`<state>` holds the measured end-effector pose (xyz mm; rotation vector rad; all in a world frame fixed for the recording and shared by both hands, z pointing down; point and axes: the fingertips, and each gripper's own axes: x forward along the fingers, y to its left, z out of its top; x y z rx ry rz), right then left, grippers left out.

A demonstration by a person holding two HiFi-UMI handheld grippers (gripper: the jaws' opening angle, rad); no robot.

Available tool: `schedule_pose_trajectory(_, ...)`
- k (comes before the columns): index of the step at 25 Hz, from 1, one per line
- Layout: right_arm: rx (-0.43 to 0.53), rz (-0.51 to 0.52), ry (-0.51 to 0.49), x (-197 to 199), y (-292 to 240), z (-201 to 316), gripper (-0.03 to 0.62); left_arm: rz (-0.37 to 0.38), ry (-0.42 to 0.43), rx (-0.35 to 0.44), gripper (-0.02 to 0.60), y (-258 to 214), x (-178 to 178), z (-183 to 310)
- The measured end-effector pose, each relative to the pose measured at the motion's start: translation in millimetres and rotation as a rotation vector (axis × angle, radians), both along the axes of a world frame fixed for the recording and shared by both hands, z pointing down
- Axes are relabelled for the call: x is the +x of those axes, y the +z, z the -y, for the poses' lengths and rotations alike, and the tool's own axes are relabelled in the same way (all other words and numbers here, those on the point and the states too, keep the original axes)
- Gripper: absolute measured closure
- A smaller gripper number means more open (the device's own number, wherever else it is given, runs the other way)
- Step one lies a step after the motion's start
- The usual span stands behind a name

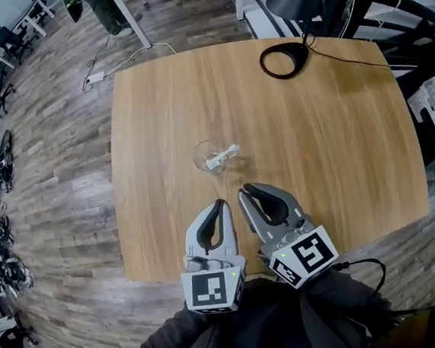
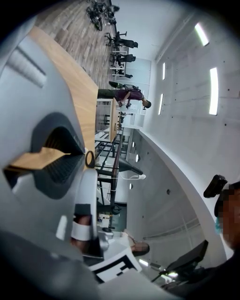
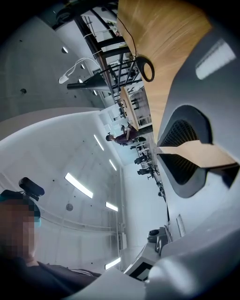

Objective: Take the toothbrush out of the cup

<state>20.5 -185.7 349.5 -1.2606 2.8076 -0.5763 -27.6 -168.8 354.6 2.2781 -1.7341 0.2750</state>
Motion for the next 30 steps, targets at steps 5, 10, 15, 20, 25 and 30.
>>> schedule_pose_trajectory(5,-0.064,-0.014,0.013,-3.4,20.8,28.6,0.502,-0.015,0.013,-0.061,0.574,17.0,-2.3,25.5)
schedule_pose_trajectory(10,-0.119,-0.024,0.042,-11.8,41.3,56.5,0.451,-0.016,0.023,-0.072,0.574,28.3,-15.3,46.7)
schedule_pose_trajectory(15,-0.165,-0.037,0.041,-25.0,62.4,79.1,0.425,0.001,0.026,-0.068,0.574,38.3,-29.3,69.6)
schedule_pose_trajectory(20,-0.202,-0.055,0.049,-31.1,81.6,94.5,0.425,-0.010,0.025,-0.116,0.574,59.1,-38.6,81.4)
schedule_pose_trajectory(25,-0.223,-0.070,0.062,-37.7,92.5,110.0,0.424,-0.029,0.011,-0.154,0.574,72.8,-52.0,91.9)
schedule_pose_trajectory(30,-0.204,-0.097,0.071,-43.1,91.9,120.6,0.430,-0.049,-0.002,-0.182,0.574,80.1,-59.8,100.3)
